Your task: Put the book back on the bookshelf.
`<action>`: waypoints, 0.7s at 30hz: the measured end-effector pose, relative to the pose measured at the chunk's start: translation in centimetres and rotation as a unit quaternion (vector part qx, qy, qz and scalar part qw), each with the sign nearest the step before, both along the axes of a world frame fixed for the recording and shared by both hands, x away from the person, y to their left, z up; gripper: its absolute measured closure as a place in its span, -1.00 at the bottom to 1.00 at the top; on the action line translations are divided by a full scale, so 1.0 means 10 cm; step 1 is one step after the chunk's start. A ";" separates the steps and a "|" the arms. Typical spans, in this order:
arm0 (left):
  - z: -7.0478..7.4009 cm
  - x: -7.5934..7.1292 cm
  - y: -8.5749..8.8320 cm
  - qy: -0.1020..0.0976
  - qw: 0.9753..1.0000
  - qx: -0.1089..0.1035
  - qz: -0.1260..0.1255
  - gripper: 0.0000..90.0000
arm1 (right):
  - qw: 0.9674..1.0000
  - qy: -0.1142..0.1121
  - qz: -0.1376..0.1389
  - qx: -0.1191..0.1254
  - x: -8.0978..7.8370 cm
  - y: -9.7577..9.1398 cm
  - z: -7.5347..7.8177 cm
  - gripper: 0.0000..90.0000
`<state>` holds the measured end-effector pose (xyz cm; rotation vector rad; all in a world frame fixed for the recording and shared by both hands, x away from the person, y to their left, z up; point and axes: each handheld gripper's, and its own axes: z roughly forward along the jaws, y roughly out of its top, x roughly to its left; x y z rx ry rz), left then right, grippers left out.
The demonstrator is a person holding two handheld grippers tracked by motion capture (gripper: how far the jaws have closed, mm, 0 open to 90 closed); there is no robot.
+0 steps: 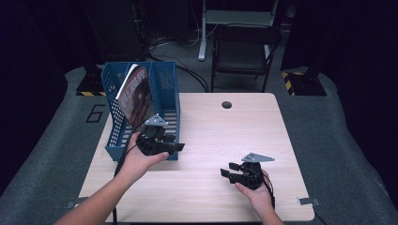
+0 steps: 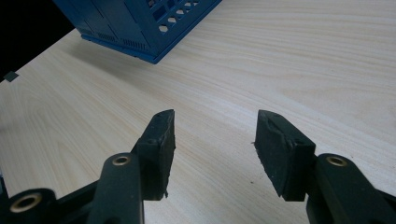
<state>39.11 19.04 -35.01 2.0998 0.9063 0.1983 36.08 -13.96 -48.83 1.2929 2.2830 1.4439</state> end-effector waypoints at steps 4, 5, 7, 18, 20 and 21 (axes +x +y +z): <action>-0.14 -0.03 0.00 0.009 1.000 -0.006 -0.008 0.08 | 1.000 0.000 -0.001 -0.001 0.00 0.00 0.00 0.06; -0.19 -0.04 0.00 0.010 1.000 -0.012 -0.006 0.08 | 1.000 0.000 -0.001 -0.001 0.00 0.00 0.00 0.06; -0.24 -0.05 0.00 0.011 1.000 -0.015 -0.008 0.08 | 1.000 0.001 0.000 -0.001 0.00 0.00 0.00 0.06; -0.65 -0.13 0.00 0.014 1.000 -0.021 -0.017 0.09 | 1.000 0.006 -0.003 -0.004 -0.01 0.00 0.00 0.06; -0.74 -0.14 -0.02 0.016 1.000 -0.016 -0.020 0.09 | 1.000 0.005 -0.002 -0.006 0.00 0.00 -0.01 0.06; -0.79 -0.14 -0.04 0.017 1.000 -0.015 -0.020 0.09 | 1.000 0.005 -0.002 -0.004 0.00 0.01 -0.01 0.06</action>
